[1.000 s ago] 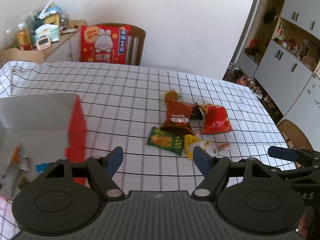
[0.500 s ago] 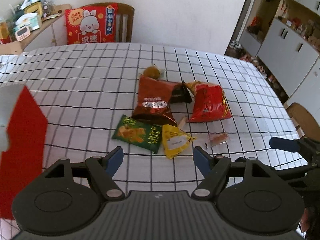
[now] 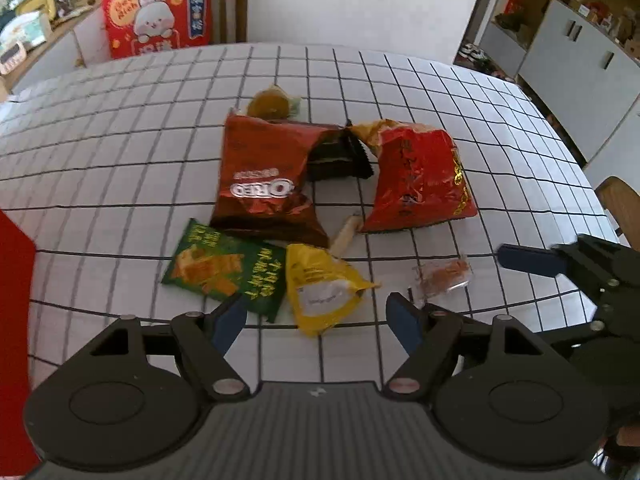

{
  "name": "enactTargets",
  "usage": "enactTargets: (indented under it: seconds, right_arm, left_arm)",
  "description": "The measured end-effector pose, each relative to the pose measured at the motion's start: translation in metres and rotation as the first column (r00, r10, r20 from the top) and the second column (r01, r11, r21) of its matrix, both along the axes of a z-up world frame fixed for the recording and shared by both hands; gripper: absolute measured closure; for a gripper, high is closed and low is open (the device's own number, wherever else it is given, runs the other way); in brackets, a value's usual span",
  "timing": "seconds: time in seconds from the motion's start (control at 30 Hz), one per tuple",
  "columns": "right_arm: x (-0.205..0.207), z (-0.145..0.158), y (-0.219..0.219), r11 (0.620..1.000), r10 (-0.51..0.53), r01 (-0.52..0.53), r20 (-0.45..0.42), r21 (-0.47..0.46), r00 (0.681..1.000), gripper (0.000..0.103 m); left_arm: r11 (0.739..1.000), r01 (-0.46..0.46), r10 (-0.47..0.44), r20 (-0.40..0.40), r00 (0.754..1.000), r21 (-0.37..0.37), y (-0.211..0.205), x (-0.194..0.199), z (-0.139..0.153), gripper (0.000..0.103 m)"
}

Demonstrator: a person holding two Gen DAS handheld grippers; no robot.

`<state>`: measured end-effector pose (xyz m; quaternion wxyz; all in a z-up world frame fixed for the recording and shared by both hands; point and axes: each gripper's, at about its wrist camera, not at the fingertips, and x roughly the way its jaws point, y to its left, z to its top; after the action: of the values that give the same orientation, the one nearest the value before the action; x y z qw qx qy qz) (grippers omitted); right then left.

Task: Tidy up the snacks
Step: 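Grasp the yellow pouch with left tool while right tool grasps the orange-filled wrapper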

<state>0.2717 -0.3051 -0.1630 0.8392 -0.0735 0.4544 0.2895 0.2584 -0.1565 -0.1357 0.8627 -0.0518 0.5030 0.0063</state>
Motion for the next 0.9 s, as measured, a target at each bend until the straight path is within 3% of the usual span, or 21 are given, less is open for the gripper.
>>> enactTargets:
  seconds: [0.2, 0.37, 0.47, 0.53, 0.63, 0.9]
  right_arm:
    - [0.007, -0.015, 0.009, 0.999, 0.045, -0.045, 0.002, -0.029, 0.999, 0.033]
    - [0.006, -0.019, 0.009, 0.999, 0.04, -0.04, 0.018, -0.031, 0.999, 0.042]
    - [0.006, -0.018, 0.01, 0.999, 0.036, -0.035, 0.03, -0.034, 0.999, 0.051]
    - [0.005, -0.018, 0.01, 0.999, 0.031, -0.03, 0.035, -0.034, 0.999, 0.062]
    - [0.005, -0.018, 0.01, 0.999, 0.023, -0.021, 0.035, -0.038, 0.999, 0.068]
    - [-0.008, -0.01, 0.008, 1.0, -0.02, 0.02, 0.024, -0.011, 1.0, 0.071]
  left_arm:
    - [1.0, 0.008, -0.008, -0.013, 1.0, 0.007, -0.004, 0.01, -0.01, 0.028]
    - [0.999, 0.03, -0.03, -0.005, 1.0, 0.027, -0.009, 0.013, -0.011, 0.045]
    - [0.999, 0.038, -0.038, -0.003, 0.999, 0.026, -0.009, 0.013, -0.009, 0.056]
    - [0.999, 0.039, -0.038, -0.008, 0.999, 0.032, -0.009, 0.012, -0.009, 0.063]
    - [0.999, 0.035, -0.035, -0.004, 0.999, 0.028, -0.006, 0.008, -0.008, 0.069]
    - [1.0, 0.019, -0.019, 0.021, 1.0, 0.003, 0.008, -0.008, 0.003, 0.074]
